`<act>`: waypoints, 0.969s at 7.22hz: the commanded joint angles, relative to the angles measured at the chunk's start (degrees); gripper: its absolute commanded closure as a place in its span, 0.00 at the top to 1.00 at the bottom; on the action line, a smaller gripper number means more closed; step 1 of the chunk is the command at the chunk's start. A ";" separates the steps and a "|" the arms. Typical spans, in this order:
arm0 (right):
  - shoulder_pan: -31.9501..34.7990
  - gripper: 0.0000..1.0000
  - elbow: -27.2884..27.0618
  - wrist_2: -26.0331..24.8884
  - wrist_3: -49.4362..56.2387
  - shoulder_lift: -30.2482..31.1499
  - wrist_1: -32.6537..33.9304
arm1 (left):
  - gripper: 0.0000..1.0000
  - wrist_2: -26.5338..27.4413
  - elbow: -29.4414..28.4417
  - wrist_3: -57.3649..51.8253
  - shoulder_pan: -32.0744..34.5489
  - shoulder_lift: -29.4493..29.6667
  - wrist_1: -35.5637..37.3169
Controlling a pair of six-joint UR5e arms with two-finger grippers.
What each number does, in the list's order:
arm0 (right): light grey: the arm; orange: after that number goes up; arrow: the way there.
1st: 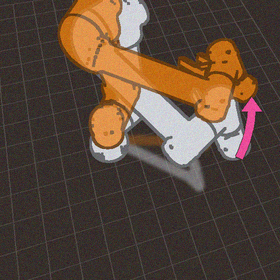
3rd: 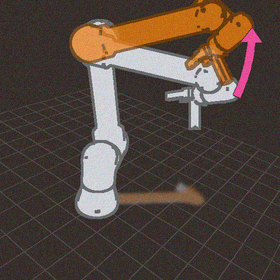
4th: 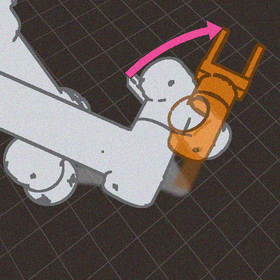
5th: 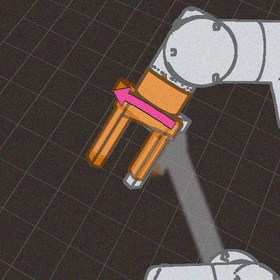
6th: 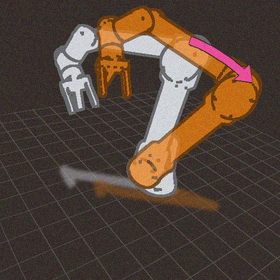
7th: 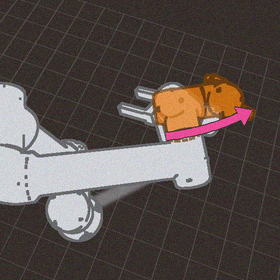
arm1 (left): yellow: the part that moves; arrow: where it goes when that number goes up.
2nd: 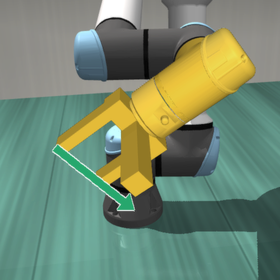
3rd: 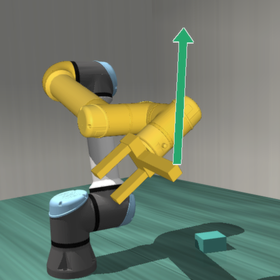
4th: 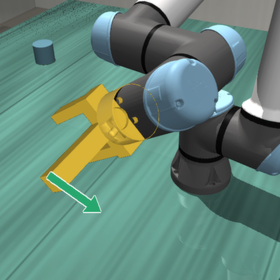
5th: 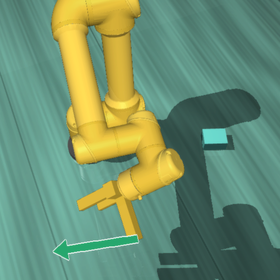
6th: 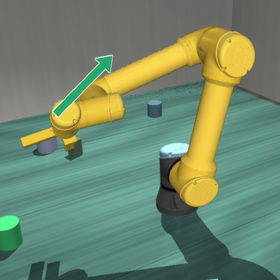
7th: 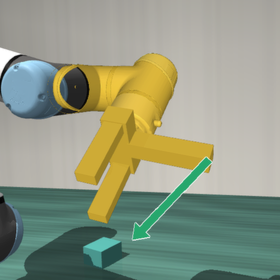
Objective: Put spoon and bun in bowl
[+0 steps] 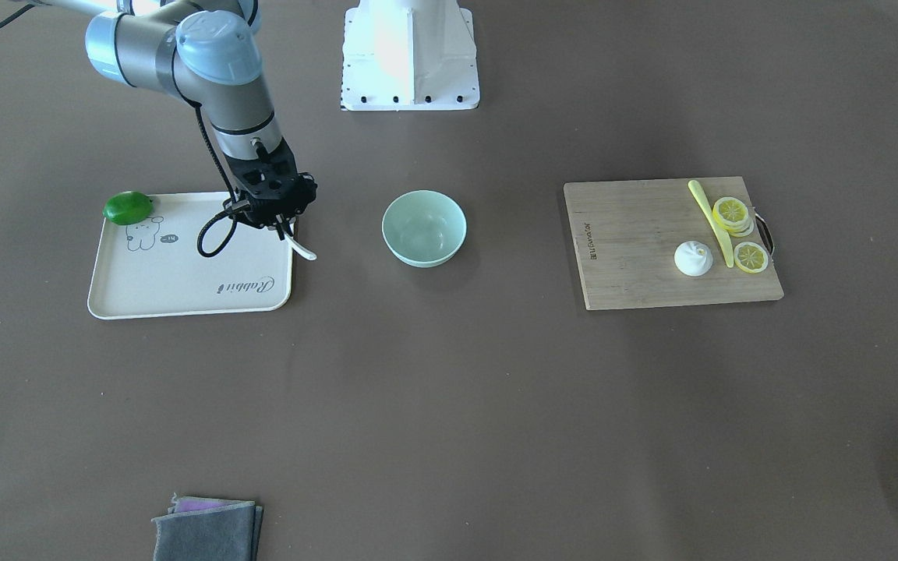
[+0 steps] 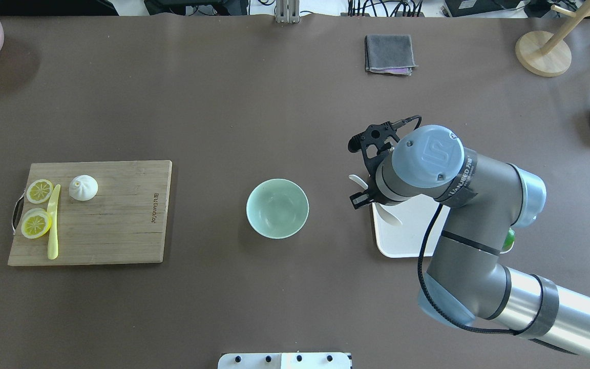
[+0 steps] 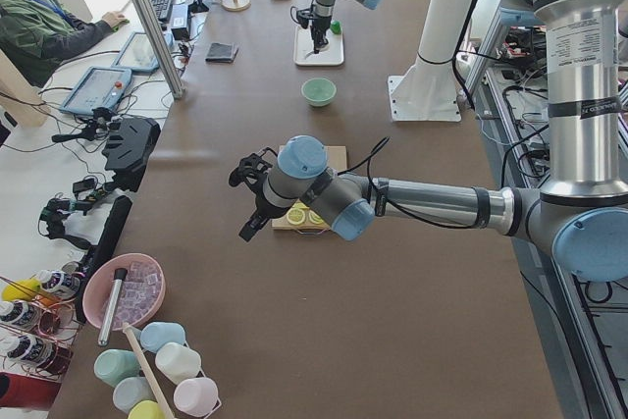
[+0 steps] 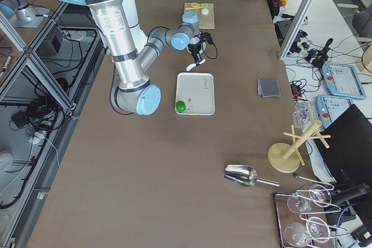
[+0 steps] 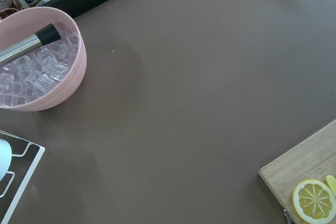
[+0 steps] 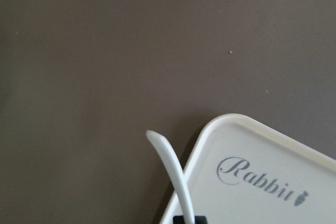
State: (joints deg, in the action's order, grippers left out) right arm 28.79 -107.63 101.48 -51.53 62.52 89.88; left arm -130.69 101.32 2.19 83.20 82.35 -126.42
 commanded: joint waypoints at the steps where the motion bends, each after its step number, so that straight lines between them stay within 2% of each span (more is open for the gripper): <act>1: -6.44 0.00 0.32 -6.07 -24.31 -8.69 6.84 | 0.99 0.00 -0.15 0.01 -0.06 -0.08 -0.05; 2: -8.04 0.00 1.63 -8.55 -33.63 -12.13 10.45 | 0.99 -0.09 -0.33 -0.08 -0.15 -0.08 -0.05; 4: -8.32 0.00 5.31 -11.11 -47.46 -16.27 11.19 | 0.99 -0.09 -0.33 -0.08 -0.32 -0.43 -0.14; 6: -7.96 0.00 10.49 -14.89 -57.23 -20.32 11.11 | 0.99 -0.09 -0.42 -0.08 -0.32 -0.44 -0.05; 7: -7.96 0.00 15.21 -17.00 -60.50 -23.29 11.10 | 0.99 -0.09 -0.42 -0.08 -0.41 -0.52 -0.05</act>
State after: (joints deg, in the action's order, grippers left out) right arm 20.78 -97.23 87.04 -107.15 42.43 100.99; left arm -130.78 100.93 2.11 82.85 81.90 -126.51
